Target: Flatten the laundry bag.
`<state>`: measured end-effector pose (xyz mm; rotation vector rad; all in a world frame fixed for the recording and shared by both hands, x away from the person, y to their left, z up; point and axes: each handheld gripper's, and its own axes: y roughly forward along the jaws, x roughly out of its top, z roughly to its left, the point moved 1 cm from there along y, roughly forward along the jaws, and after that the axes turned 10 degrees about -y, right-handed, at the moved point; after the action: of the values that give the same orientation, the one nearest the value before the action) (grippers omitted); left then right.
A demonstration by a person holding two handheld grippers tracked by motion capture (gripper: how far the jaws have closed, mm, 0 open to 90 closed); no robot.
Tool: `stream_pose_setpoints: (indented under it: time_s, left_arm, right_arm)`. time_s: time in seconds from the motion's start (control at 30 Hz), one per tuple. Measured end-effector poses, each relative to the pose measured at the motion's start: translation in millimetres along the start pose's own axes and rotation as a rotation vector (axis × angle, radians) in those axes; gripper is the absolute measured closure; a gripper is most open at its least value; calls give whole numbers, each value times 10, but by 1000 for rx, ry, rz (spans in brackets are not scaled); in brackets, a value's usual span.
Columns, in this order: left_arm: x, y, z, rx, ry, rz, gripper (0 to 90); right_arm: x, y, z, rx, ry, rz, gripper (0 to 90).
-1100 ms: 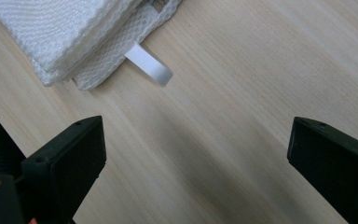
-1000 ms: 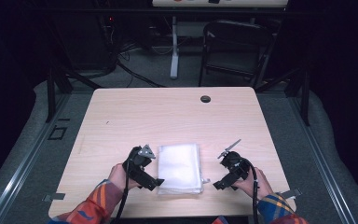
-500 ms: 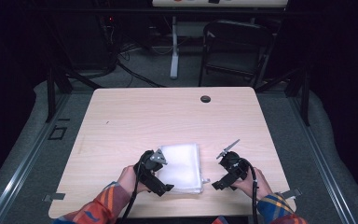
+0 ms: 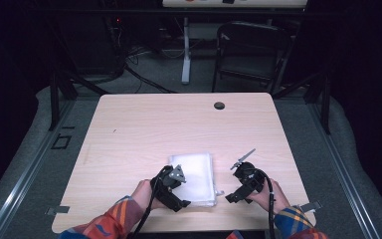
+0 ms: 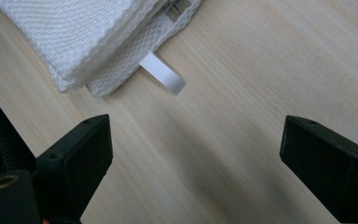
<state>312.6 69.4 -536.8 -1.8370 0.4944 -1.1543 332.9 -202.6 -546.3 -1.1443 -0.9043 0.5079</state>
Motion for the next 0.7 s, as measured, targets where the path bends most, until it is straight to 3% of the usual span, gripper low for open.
stream_pose_setpoints:
  time_s: [0.37,0.7]
  left_arm:
    - [-17,110,-33,22,30,49,424]
    - [-45,181,-44,38,77,78,496]
  right_arm:
    - [9,22,22,11,-6,6,109]
    - [11,36,28,3,-6,17,123]
